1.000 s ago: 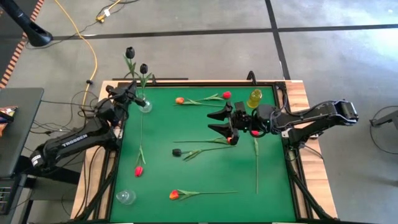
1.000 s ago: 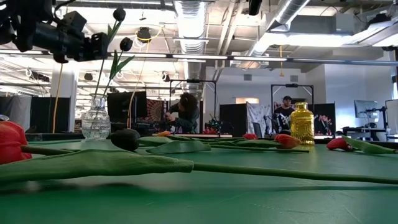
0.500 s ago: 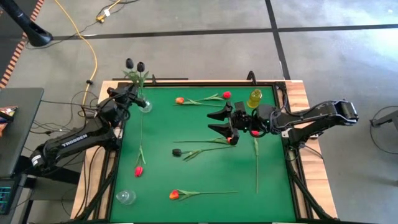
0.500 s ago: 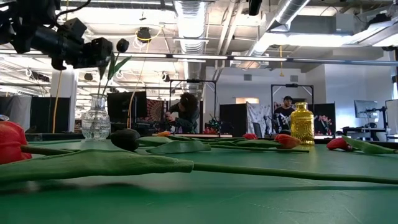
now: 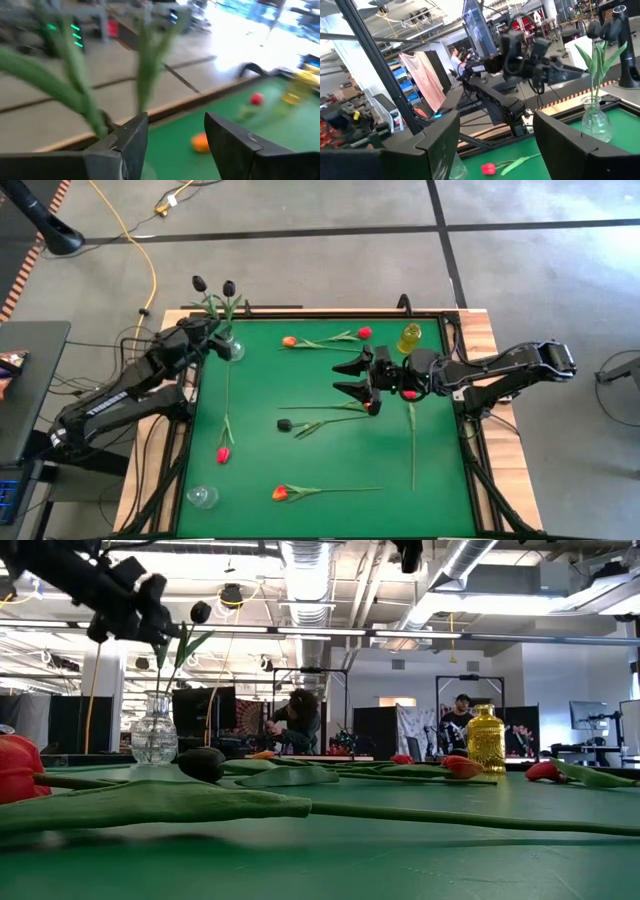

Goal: Sort flowers into vase by color
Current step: Put the black flower into the top transparent vase

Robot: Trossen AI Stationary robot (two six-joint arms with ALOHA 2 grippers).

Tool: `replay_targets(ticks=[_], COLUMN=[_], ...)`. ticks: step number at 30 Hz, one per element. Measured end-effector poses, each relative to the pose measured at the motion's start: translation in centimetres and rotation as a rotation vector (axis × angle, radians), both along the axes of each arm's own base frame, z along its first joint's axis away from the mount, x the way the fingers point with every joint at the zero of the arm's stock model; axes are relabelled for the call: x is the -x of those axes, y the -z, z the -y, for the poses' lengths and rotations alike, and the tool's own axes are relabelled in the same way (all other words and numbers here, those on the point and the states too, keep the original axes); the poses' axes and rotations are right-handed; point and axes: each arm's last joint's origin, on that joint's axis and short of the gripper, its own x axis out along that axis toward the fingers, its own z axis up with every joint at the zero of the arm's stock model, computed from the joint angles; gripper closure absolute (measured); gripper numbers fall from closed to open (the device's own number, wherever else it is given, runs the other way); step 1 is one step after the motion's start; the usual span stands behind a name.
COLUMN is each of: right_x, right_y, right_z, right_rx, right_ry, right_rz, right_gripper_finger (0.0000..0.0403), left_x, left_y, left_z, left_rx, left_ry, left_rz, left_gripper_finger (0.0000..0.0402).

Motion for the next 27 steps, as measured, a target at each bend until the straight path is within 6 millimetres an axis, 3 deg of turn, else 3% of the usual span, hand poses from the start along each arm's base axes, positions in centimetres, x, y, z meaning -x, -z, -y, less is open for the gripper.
replay_targets(ticks=[5, 10, 14, 20, 27], right_x=[0.0, -0.1, -0.2, -0.2, -0.1], right_y=[0.1, 0.3, 0.4, 0.7, 3.5], right_z=[0.3, 0.8, 1.2, 1.2, 0.6], right_rx=[0.002, 0.003, 0.002, 0.006, 0.157], right_ry=[0.011, 0.03, 0.043, 0.042, 0.013], right_rz=[-0.011, -0.032, -0.033, -0.062, -0.343], right_gripper_finger=[0.0124, 0.0124, 0.0124, 0.0124, 0.0124], left_x=[-0.5, -1.6, -2.9, -5.7, -8.4], left_y=[-1.2, -1.0, -0.6, -0.2, 1.4], left_z=[1.3, 2.8, 3.9, 5.9, 7.7], left_rx=[0.134, 0.354, 0.427, 0.39, 0.296], left_ry=[0.322, 0.663, 0.776, 0.903, 0.908], left_rz=[0.05, 0.141, 0.111, 0.044, -0.116], left_gripper_finger=[0.0211, 0.0211, 0.0211, 0.0211, 0.0211])
